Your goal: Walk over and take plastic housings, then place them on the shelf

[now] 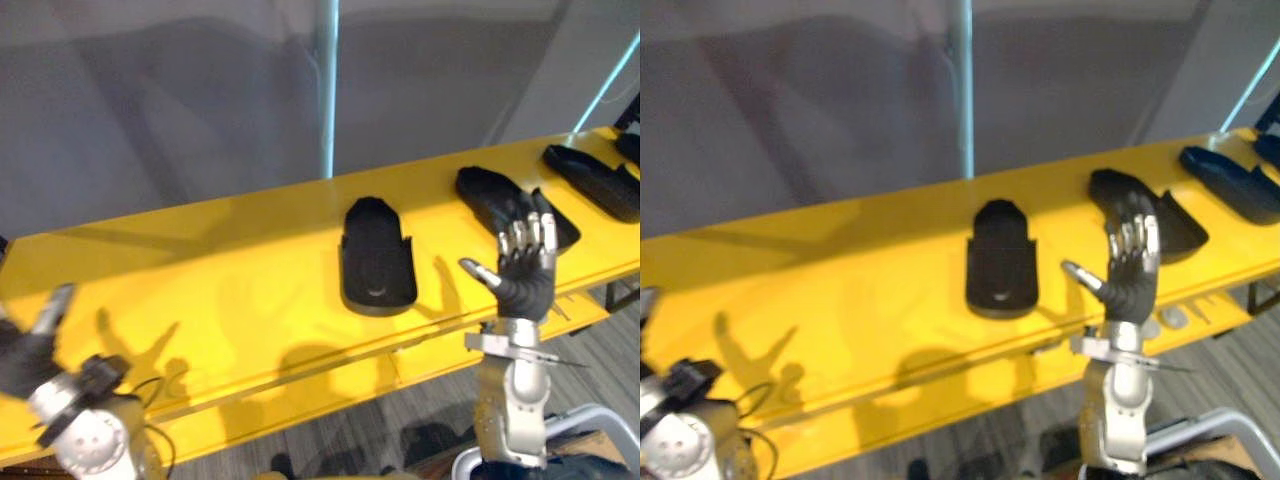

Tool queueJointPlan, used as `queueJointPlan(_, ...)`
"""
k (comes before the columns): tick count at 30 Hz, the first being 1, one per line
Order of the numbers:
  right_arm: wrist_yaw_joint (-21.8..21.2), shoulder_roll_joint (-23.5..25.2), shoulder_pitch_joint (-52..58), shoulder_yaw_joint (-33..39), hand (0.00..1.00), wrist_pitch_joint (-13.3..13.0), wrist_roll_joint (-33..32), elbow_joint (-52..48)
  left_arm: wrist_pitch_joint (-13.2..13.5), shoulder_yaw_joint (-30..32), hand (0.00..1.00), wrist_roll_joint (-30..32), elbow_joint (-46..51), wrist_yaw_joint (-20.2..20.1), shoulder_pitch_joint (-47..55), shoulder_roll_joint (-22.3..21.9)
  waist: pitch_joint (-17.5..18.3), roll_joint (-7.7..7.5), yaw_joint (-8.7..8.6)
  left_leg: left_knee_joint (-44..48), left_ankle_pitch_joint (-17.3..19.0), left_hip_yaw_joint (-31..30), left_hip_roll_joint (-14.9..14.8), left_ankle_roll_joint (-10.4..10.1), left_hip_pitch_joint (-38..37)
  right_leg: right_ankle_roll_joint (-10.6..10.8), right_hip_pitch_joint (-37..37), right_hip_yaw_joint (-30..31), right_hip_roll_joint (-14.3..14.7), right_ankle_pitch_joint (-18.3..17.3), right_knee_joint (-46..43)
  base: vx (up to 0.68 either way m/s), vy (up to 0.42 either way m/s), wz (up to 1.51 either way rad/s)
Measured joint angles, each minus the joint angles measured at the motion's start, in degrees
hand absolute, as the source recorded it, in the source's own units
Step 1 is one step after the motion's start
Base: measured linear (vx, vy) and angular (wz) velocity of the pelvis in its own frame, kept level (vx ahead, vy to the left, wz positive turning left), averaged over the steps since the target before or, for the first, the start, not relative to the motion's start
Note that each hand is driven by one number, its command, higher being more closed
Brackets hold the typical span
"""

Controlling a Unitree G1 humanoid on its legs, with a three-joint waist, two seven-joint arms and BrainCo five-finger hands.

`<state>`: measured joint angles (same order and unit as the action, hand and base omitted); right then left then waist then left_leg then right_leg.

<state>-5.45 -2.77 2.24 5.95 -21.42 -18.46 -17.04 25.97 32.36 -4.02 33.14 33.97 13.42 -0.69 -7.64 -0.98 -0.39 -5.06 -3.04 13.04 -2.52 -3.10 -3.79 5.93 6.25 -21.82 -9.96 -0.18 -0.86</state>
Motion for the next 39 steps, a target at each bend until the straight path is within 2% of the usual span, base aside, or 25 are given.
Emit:
queueJointPlan(5, -5.79, -1.84, -1.53, -6.34, 0.00, 0.58, 0.63, -0.01, -0.81, 1.07, 0.00, 5.24, -0.09, 3.44, -0.10, 0.10, 0.07, -0.09, 0.62, -0.02, -0.15, -0.43, -0.06, 0.22, 0.83, 0.16, -0.19, -0.34, 0.16, -0.24, 0.15, 0.02, -0.005, 0.04)
queueJointPlan(7, -7.62, -2.75, -1.53, -6.76, 0.00, 1.74, 1.97, 0.00, -2.26, 2.36, 0.00, 6.35, -0.83, 4.28, -0.39, 0.13, 0.08, -0.11, 0.75, -0.02, -0.18, -0.92, 0.00, 0.25, 0.98, 0.26, -0.22, -0.82, 0.18, -0.22, 0.38, 0.05, -0.008, 0.15)
queueJointPlan(8, -8.63, -4.01, -1.50, -6.76, 0.00, 2.48, 2.69, 0.01, -3.80, 3.69, 0.00, 6.84, -2.72, 5.68, -0.58, 0.36, 0.10, -0.13, 0.83, -0.02, -0.21, -1.41, 0.04, 0.24, 1.10, 0.55, -0.08, -1.41, 0.16, 0.01, 0.21, 0.07, -0.009, 0.14)
queueJointPlan(10, -9.33, -5.04, -1.50, -6.68, 0.00, 2.78, 3.23, 0.01, -5.24, 4.79, 0.00, 6.91, -4.59, 6.68, -0.47, 0.36, 0.16, -0.23, 1.05, -0.02, -0.24, -1.45, 0.02, 0.19, 1.16, 0.52, -0.09, -1.44, 0.22, 0.01, 0.23, 0.05, -0.006, 0.08)
queueJointPlan(12, -11.58, -6.83, -1.31, -6.69, 0.00, 2.87, 2.91, 0.02, -7.17, 6.50, 0.00, 7.07, -9.77, 9.64, -0.01, 0.40, 0.22, -0.31, 1.09, -0.01, -0.25, -1.79, -0.01, 0.18, 1.66, 0.49, -0.22, -1.50, 0.37, 0.02, 0.41, 0.04, -0.009, 0.09)
queueJointPlan(15, -13.79, -7.80, -0.51, -7.07, 0.00, 2.86, 1.06, 0.05, -7.77, 8.41, 0.00, 6.23, -19.91, 14.33, 0.45, 0.42, 0.31, -0.42, 1.11, -0.01, -0.25, -2.26, -0.06, 0.17, 1.87, 0.39, -0.22, -1.51, 0.55, -0.01, 0.45, 0.02, -0.008, 0.07)
queueJointPlan(17, -13.63, -7.95, 0.16, -7.94, 0.00, 2.85, 1.32, 0.07, -7.58, 10.19, 0.00, 5.87, -27.06, 16.71, 0.62, 0.44, 0.35, -0.48, 1.07, -0.01, -0.27, -2.57, -0.23, 0.14, 1.96, 0.35, -0.22, -1.51, 0.68, -0.04, 0.43, 0.00, -0.010, 0.06)
queueJointPlan(19, -10.05, -7.94, 1.35, -8.97, 0.00, 2.86, 3.86, 0.66, -6.69, 12.66, 0.00, 3.75, -36.81, 19.72, 0.85, 0.46, 0.52, -0.74, 1.11, -0.02, -0.33, -2.72, -0.39, 0.02, 2.01, 0.19, -0.20, -1.46, 0.82, -0.13, 0.42, -0.01, -0.007, 0.02)
queueJointPlan(22, -6.74, -8.09, 1.50, -8.57, 0.00, 2.58, 5.68, 3.71, -4.75, 15.76, 0.00, 1.18, -46.27, 20.14, 2.03, 0.46, 0.87, -1.27, 1.07, -0.02, -0.31, -2.70, -0.63, -0.17, 2.07, -0.32, -0.28, -1.17, 1.05, -0.49, 0.44, -0.03, -0.011, -0.01)
queueJointPlan(23, -7.16, -8.10, 1.50, -8.41, 0.00, 2.44, 5.49, 4.24, -4.60, 16.09, 0.00, 0.56, -47.63, 20.15, 2.33, 0.45, 0.93, -1.34, 1.08, -0.02, -0.34, -2.66, -0.70, -0.24, 2.08, -0.47, -0.32, -1.10, 1.10, -0.61, 0.45, -0.04, -0.011, -0.02)
queueJointPlan(28, -15.68, -9.58, 1.50, -9.49, 0.00, 1.87, 0.69, 4.03, -2.51, 16.65, 0.00, -3.18, -57.27, 21.07, 3.39, 0.35, 2.02, -0.98, 1.16, -0.01, -0.55, -2.57, -1.13, -0.83, 2.91, -0.76, -1.22, -0.76, 1.23, -1.04, 0.52, -0.02, -0.002, -0.01)
queueJointPlan(29, -16.29, -9.87, 1.50, -9.80, 0.00, 2.01, 0.68, 3.99, -2.38, 16.66, 0.00, -3.56, -58.14, 21.08, 3.46, 0.30, 2.03, -1.00, 1.16, -0.01, -0.65, -2.58, -1.19, -0.75, 2.90, -0.76, -1.20, -0.76, 1.27, -1.03, 0.51, 0.00, 0.000, 0.00)
queueJointPlan(30, -17.27, -10.50, 1.50, -10.46, 1.00, 2.76, 0.65, 3.99, -2.32, 16.67, 0.00, -4.18, -59.77, 21.08, 3.47, 0.32, 2.13, -1.13, 1.16, -0.01, -0.73, -2.58, -1.32, -0.76, 2.90, -0.74, -1.19, -0.75, 1.39, -1.02, 0.52, 0.00, 0.000, 0.00)
queueJointPlan(34, -18.45, -11.40, 1.61, -12.49, 1.00, 5.35, -1.12, 3.96, -2.22, 16.66, 0.00, -7.44, -65.22, 20.64, 3.40, 0.38, 2.51, -1.74, 1.12, 0.00, -0.76, -2.67, -1.80, -0.90, 2.93, -0.45, -1.18, -0.78, 1.88, -0.81, 0.48, 0.01, -0.007, 0.00)
queueJointPlan(37, -18.26, -11.73, 2.15, -12.95, 1.00, 6.50, -1.60, 3.71, -2.49, 16.62, 0.00, -10.39, -69.50, 18.31, 3.33, 0.37, 2.60, -1.89, 1.04, 0.00, -0.69, -2.72, -1.98, -1.01, 2.96, -0.46, -1.17, -0.81, 2.06, -0.82, 0.49, 0.01, -0.008, 0.00)
queueJointPlan(39, -17.32, -11.73, 4.67, -12.96, 1.00, 6.73, -1.61, 1.50, -3.71, 16.53, 0.00, -12.92, -73.03, 15.58, 3.35, 0.38, 2.52, -1.83, 0.88, 0.00, -0.62, -2.61, -2.02, -1.08, 2.94, -0.48, -1.19, -0.74, 2.08, -0.83, 0.49, 0.00, 0.000, 0.00)
